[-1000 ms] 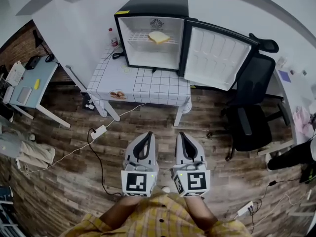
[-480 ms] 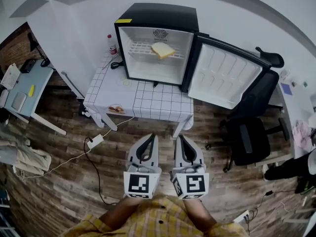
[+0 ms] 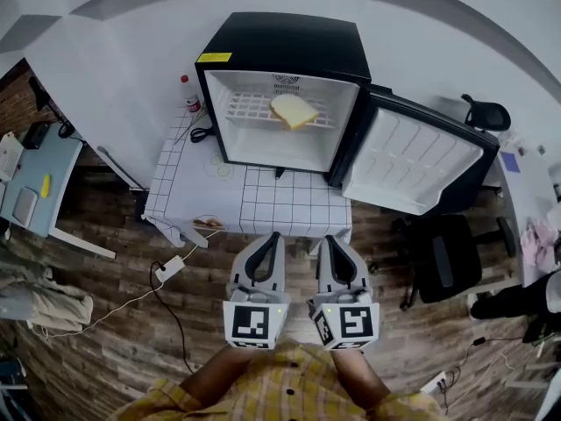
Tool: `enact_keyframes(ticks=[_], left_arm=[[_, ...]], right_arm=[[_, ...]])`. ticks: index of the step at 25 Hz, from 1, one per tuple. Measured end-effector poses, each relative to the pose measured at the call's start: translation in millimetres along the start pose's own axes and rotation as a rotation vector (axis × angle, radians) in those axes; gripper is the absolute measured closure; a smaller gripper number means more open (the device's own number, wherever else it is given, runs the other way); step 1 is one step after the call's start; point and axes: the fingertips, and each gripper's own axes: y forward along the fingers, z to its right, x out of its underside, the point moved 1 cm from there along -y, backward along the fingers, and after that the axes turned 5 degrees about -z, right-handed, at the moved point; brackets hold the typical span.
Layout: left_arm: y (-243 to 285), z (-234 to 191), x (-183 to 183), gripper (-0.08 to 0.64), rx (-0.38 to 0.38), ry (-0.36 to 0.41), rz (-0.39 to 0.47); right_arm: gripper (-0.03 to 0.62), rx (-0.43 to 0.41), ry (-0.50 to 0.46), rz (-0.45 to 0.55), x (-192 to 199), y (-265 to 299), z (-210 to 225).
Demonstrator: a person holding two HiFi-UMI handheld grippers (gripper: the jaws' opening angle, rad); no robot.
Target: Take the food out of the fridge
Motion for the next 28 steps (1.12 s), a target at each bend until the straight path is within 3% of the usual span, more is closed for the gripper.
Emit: enact_keyframes(ticks=[13, 28], left_arm=[[70, -59, -21, 0.554, 0.062, -0.011, 0.018], [117, -70, -19, 0.554, 0.052, -0.010, 0.004]], right_arm=[[0.586, 0.069, -0.012, -0.010, -23, 83, 3], [0.586, 0.070, 0.007, -0.020, -18, 121, 27]])
